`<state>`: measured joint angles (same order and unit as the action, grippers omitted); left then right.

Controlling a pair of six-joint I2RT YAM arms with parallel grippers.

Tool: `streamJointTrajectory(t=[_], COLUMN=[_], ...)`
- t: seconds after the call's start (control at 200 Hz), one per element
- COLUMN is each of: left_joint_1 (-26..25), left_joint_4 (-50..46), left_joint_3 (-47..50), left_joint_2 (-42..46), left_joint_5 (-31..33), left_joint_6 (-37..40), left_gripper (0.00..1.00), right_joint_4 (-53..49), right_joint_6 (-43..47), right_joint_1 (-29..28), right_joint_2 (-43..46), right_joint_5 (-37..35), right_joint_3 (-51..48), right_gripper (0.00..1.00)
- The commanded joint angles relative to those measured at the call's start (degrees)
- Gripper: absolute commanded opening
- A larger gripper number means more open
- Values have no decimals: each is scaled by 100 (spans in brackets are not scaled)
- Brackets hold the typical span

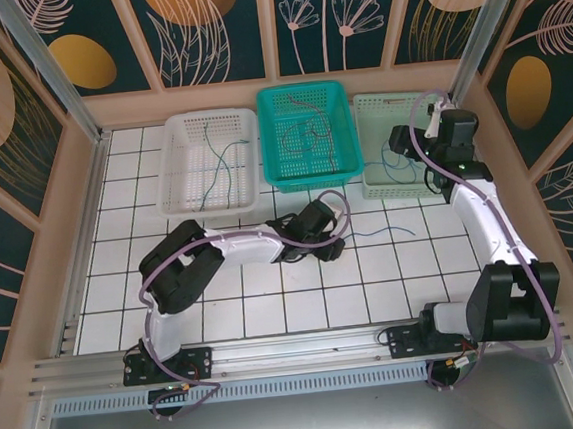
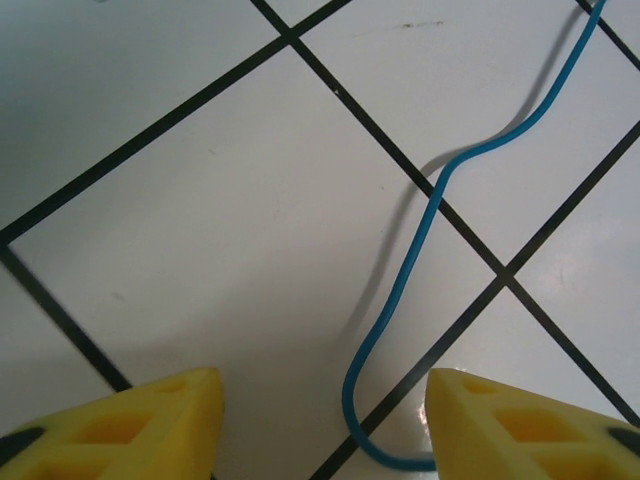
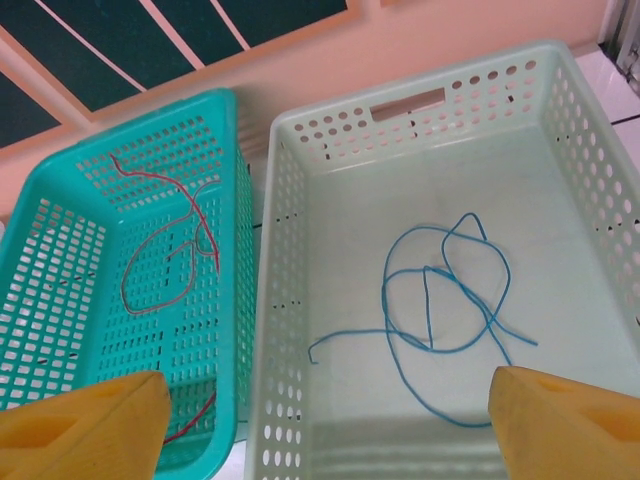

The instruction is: Untangle the cables

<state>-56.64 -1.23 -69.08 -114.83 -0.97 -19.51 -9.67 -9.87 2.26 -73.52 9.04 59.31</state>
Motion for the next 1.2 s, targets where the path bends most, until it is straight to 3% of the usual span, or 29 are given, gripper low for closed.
streamJointTrajectory(t=[0.0,0.065,0.385,0.676,1.191], left_joint_1=[8,11,-60,-194,-189], left_joint_4=[-494,-581,-928,-1127,-457], left_joint_3=[-115,-102,-297,-411,79], left_joint_2=[-175,-214,-455,-499,992], left_joint_5=[-50,-66,109,544,520], left_joint_6=[114,144,267,398,353], left_gripper=[48,43,42,0,0], right_joint_4=[-13,3,26,17,-162], right_joint_6=[-56,-43,-32,-87,-231], right_joint_1=[0,10,20,72,71], right_joint_2=[251,300,428,615,1302], right_joint_5=[-93,-95,-137,-91,-256], right_joint_3=[-91,-121,-183,-366,-829], right_gripper=[84,84,86,86,87])
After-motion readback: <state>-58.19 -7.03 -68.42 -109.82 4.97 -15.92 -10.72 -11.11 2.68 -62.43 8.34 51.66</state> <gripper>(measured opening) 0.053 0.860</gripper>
